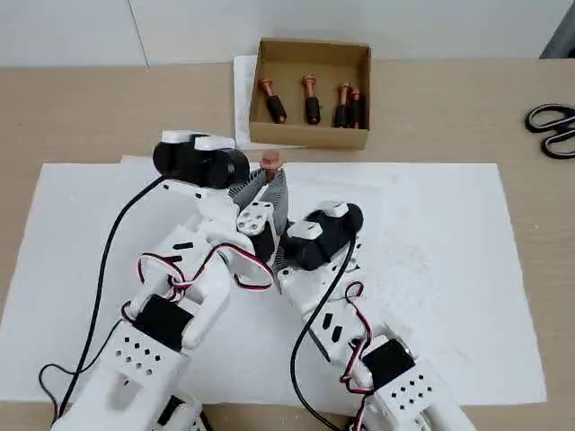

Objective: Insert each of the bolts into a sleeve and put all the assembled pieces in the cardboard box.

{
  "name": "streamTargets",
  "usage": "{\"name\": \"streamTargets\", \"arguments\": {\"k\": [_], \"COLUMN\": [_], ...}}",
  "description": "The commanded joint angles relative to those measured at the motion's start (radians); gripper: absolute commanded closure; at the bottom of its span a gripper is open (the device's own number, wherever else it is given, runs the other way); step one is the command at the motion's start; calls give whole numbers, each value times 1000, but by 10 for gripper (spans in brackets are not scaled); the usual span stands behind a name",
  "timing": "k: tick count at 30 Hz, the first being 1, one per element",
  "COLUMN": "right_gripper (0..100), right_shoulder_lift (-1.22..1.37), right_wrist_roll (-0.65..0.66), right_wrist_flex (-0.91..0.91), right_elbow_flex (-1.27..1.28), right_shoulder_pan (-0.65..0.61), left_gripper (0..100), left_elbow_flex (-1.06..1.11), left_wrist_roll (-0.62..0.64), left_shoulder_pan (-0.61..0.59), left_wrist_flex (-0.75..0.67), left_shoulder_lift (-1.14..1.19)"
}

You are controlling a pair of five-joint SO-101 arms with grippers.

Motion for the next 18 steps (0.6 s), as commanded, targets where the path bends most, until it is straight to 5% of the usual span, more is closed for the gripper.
{"name": "streamTargets", "arguments": {"k": [1,18], "right_gripper": [995,995], "right_shoulder_lift": [-16,-16], "right_wrist_roll": [-3,-3], "right_wrist_flex": [-16,-16], "right_elbow_flex": [-11,-12], "right_shoulder_pan": [-2,-2], "left_gripper": [994,994], "left_elbow_flex": [4,27], "left_wrist_roll": [9,-29], "left_shoulder_pan": [-6,-3], "left_wrist_flex": [-28,12], "left_shoulder_lift": [-25,-29]}}
